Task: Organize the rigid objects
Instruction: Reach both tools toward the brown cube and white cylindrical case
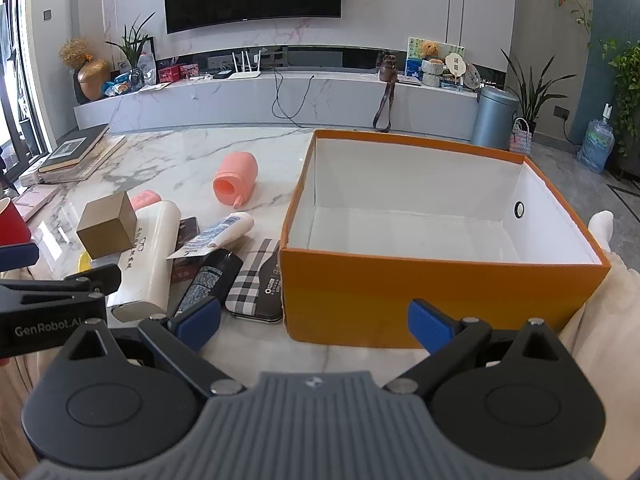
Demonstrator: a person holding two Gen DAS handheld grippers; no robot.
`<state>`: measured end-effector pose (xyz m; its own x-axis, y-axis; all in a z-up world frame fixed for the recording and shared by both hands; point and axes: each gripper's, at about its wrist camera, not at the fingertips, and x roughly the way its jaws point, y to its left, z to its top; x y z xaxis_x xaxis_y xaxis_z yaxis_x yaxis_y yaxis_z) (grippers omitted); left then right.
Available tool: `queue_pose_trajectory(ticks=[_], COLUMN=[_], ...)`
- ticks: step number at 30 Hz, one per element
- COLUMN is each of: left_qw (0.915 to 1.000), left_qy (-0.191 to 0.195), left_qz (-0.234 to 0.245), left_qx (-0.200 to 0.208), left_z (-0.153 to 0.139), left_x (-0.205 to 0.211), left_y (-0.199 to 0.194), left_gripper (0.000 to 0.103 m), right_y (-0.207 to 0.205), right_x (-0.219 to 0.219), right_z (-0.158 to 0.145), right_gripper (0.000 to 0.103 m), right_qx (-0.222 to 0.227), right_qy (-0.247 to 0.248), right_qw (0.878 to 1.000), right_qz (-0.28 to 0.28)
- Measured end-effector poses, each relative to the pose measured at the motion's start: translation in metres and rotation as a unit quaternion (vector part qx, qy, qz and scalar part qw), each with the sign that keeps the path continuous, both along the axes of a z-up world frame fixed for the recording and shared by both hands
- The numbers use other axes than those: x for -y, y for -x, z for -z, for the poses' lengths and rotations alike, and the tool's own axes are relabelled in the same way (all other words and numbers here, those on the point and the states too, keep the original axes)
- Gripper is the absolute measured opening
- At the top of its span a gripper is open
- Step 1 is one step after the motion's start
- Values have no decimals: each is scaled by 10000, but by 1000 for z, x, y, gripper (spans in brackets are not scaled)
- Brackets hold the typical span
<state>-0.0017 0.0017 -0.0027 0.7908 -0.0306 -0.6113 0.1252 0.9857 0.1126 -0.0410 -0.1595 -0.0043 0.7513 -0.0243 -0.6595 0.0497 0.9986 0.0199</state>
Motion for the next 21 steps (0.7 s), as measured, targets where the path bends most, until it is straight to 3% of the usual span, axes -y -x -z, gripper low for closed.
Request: queue_pose_trajectory(ticks=[21], left_qw=[10000], left_qy=[23], left_qz=[-16], left_qx=[-30], left_z=[-1], left_x=[-3], left_y=[1], left_gripper=[103], right_y=[1], right_x=[-1], right_z=[-1], right_gripper=[99], right_qx=[-4], right_qy=[-78], right_qw=[9999], right_qz=[-89])
